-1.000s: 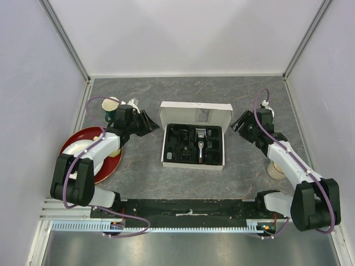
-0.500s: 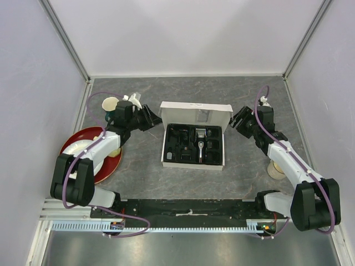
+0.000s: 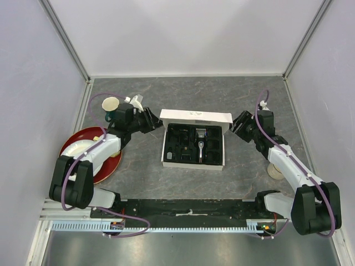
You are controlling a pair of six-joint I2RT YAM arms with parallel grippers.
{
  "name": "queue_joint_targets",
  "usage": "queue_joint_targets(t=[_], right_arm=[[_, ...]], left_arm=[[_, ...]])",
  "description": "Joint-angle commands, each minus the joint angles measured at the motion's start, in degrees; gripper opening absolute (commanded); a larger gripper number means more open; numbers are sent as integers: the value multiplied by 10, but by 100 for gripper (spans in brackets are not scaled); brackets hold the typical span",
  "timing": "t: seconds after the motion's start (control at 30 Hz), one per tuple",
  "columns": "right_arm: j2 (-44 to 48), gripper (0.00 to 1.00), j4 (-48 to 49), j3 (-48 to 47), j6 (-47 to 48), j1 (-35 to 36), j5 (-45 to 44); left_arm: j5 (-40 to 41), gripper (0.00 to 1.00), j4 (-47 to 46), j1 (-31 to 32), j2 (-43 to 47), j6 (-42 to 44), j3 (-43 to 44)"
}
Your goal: Sort the hair-cutting tools
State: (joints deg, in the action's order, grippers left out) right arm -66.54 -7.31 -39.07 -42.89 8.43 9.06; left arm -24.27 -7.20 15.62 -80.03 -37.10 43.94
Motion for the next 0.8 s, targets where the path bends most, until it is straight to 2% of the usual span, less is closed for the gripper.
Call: queue_joint_targets(t=[0.0, 0.27, 0.37, 0.4, 0.5, 0.6, 0.77], right_arm=[[21, 68, 8, 19, -4, 3, 10], [36, 68, -32, 25, -6, 3, -40], [41, 68, -54, 11, -17, 3, -83], [42, 69, -67, 5, -30, 3, -124], [43, 71, -87, -21, -38, 3, -153], [41, 73, -81, -50, -35, 3, -134], [32, 77, 8, -77, 17, 7, 15]], left_arm=[[0, 43, -8, 11, 27, 17, -10], [40, 43, 15, 11, 40, 12, -25], [49, 43, 24, 11, 42, 10, -26], [58, 43, 29, 11, 43, 9, -25], [135, 43, 104, 10, 45, 8, 10], [168, 42, 145, 10, 42, 19, 57], [112, 43, 100, 11, 47, 12, 83]])
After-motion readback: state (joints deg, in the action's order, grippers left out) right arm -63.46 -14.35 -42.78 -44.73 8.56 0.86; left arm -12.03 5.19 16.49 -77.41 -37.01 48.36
